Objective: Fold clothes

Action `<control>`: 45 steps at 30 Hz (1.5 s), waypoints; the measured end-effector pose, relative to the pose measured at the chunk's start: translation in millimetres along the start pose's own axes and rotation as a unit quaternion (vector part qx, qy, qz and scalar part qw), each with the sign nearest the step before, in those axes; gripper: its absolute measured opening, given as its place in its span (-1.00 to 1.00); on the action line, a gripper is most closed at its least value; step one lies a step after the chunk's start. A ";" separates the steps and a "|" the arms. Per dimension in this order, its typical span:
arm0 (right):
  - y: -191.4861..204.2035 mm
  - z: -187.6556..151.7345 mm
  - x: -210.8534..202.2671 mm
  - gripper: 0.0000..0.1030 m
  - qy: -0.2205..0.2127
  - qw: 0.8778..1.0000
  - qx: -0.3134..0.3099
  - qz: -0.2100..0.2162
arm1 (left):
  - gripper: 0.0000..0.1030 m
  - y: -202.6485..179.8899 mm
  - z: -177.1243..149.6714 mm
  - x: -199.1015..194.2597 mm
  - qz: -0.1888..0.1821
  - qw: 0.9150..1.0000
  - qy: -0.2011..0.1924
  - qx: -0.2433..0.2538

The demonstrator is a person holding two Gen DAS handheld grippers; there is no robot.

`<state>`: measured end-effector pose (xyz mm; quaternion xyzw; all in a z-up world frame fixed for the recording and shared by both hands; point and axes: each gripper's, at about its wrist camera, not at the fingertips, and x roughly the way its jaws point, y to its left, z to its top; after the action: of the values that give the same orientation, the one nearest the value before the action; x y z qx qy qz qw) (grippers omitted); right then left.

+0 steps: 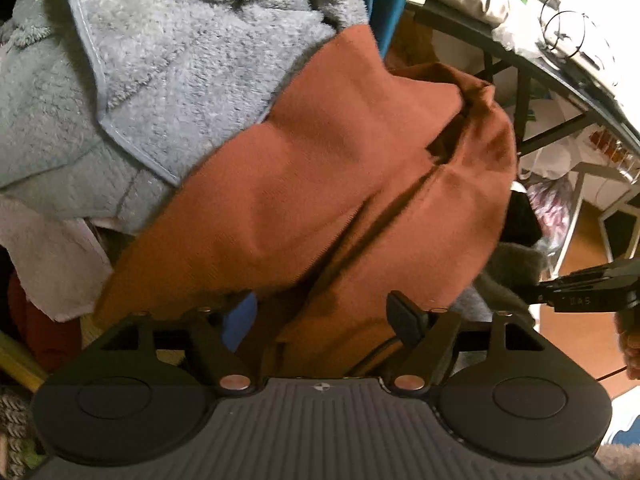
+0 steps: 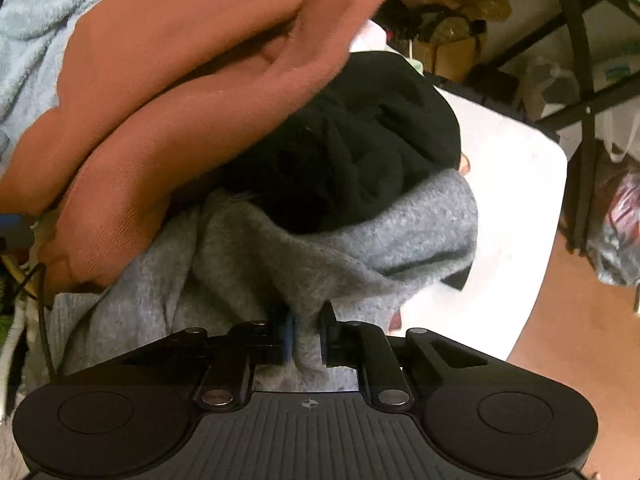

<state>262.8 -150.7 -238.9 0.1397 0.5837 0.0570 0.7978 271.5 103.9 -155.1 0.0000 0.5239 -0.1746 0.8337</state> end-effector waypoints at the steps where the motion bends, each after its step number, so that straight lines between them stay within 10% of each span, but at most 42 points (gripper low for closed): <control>1: -3.5 -1.1 -2.0 -0.78 -0.002 1.000 0.004 0.002 | 0.48 -3.0 0.6 -0.6 -0.006 1.000 -0.001 0.000; 4: -10.2 -3.8 -7.1 -0.75 -0.010 1.000 0.017 0.010 | 0.51 -11.7 1.1 -3.1 -0.016 1.000 -0.003 0.011; 9: -19.2 -2.4 -3.1 -0.05 -0.003 0.998 0.052 0.020 | 0.53 -23.4 -1.2 -3.8 -0.020 0.999 0.006 0.030; 20: -15.6 5.5 17.9 -0.14 0.012 0.995 0.095 0.028 | 0.60 -19.9 -28.4 -11.3 -0.015 0.999 0.042 0.022; 45: 11.0 -13.4 -22.9 0.07 -0.033 0.993 0.113 -0.002 | 0.65 -14.7 -36.6 -50.0 -0.029 0.999 -0.020 0.006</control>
<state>243.8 -143.9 -218.6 0.2300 0.5597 -0.0158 0.7960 215.7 111.4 -125.3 -0.0138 0.5058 -0.2016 0.8387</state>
